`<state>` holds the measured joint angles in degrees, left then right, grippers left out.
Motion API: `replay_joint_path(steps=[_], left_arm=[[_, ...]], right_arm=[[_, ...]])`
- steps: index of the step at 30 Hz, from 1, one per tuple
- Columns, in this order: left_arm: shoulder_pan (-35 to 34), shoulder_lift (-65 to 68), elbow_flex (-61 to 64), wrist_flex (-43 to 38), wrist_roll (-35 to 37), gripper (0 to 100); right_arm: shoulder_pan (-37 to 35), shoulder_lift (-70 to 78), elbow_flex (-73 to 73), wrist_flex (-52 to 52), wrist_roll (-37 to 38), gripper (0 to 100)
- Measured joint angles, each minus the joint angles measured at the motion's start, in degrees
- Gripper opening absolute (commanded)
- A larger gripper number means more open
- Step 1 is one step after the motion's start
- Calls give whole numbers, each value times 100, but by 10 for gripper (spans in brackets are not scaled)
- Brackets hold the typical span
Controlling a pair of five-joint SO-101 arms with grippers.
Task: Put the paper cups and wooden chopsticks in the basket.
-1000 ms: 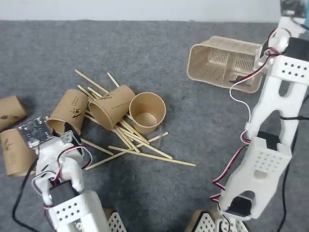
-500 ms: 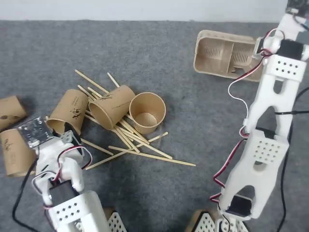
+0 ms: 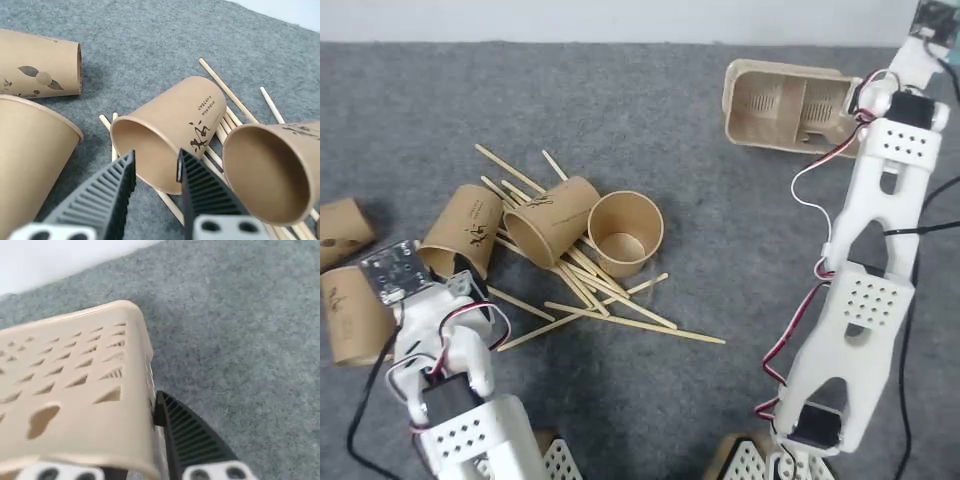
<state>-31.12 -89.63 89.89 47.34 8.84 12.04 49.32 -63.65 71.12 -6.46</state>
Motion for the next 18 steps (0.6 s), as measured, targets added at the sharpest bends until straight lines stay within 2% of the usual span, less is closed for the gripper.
replay_joint_path(steps=[5,12,18], left_arm=[[9,0,0,0,-26,135],[0,0,0,0,-26,135],[9,0,0,0,-26,135]], right_arm=[[-114,-9,-316,870,53,8],[-193,-369,-809,2769,114,8],[-229,-1266,-141,2954,659,7]])
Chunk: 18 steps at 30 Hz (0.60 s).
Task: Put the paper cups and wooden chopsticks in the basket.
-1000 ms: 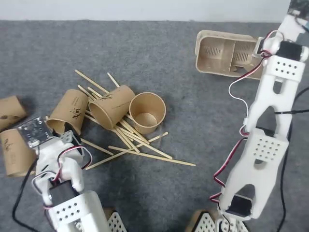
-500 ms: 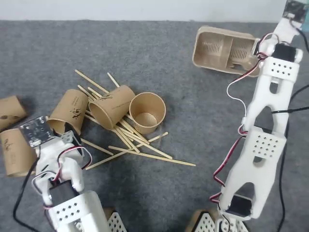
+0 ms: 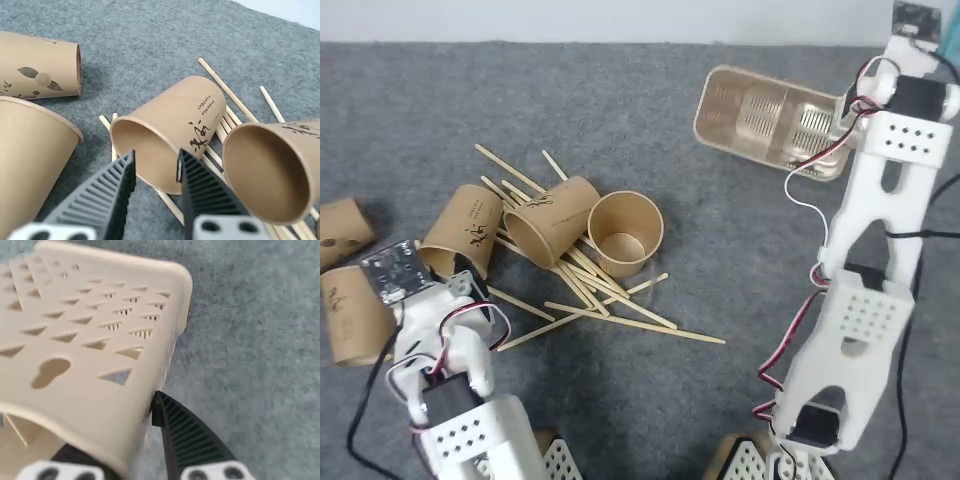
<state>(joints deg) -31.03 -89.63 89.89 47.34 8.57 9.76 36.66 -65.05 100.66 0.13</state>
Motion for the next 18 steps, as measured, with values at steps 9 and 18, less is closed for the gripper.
replay_joint_path(steps=[9,18], left_arm=[[-9,0,0,0,0,135],[-9,0,0,0,0,135]], right_arm=[[-545,-2822,3165,0,870,7],[-782,-4844,5116,0,993,8]])
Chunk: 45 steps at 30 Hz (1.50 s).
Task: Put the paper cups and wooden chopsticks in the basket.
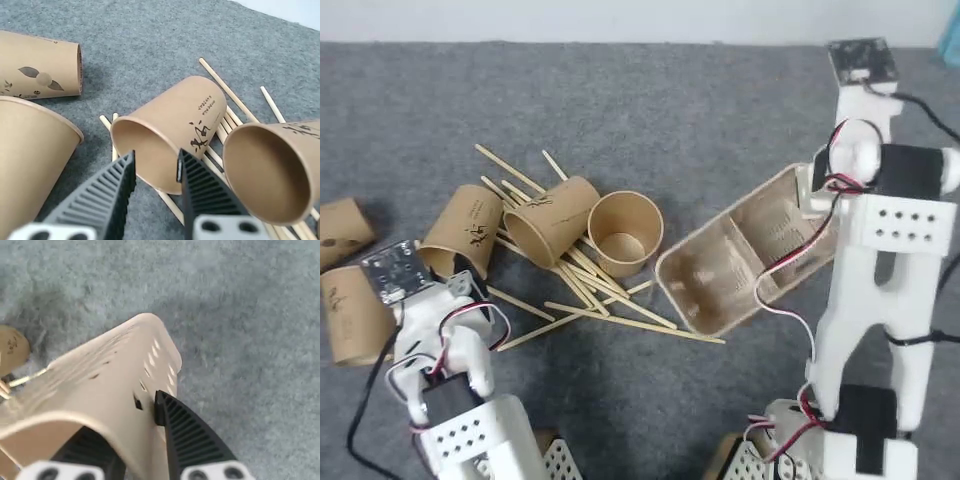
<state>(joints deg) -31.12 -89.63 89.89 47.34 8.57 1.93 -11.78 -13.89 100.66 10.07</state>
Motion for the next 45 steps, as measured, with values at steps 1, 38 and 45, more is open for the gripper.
replay_joint_path(steps=[1,38,45], left_arm=[[0,0,0,0,0,135],[0,0,0,0,0,135],[0,0,0,0,0,135]], right_arm=[[9,53,26,0,0,8],[-1134,123,-1547,0,-923,151],[-1477,387,-475,0,-677,147]])
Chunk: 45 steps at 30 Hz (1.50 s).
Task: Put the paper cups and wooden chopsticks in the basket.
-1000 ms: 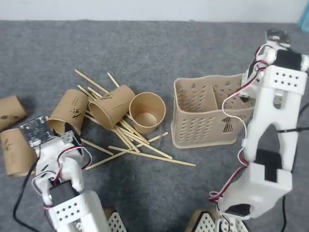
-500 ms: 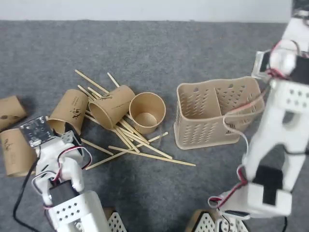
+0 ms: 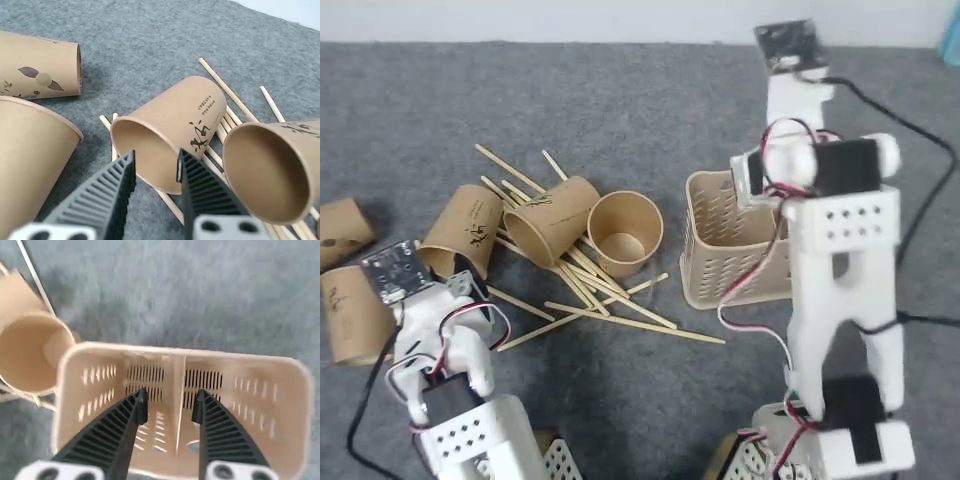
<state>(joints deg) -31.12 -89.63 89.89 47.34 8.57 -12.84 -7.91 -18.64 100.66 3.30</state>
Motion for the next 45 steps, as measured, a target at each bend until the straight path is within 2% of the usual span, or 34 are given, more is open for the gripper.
replay_joint_path(steps=[4,8,14,21,29,33,37,39,45], left_arm=[[0,0,0,0,0,135],[0,0,0,0,0,135],[0,0,0,0,0,135],[9,0,0,0,0,135],[0,0,0,0,0,135],[9,0,0,0,0,135],[0,0,0,0,0,135],[0,0,0,0,0,135],[0,0,0,0,0,135]], right_arm=[[26,633,246,0,105,134],[44,1248,246,-18,114,0],[387,1538,-97,-79,114,8],[668,1837,-1371,-79,-176,7],[730,2989,-2884,-79,-360,7],[747,3446,-3455,0,-360,34],[747,3525,-3552,0,-308,173],[747,3516,-3481,0,-308,210],[510,3209,-2831,0,-299,167]])
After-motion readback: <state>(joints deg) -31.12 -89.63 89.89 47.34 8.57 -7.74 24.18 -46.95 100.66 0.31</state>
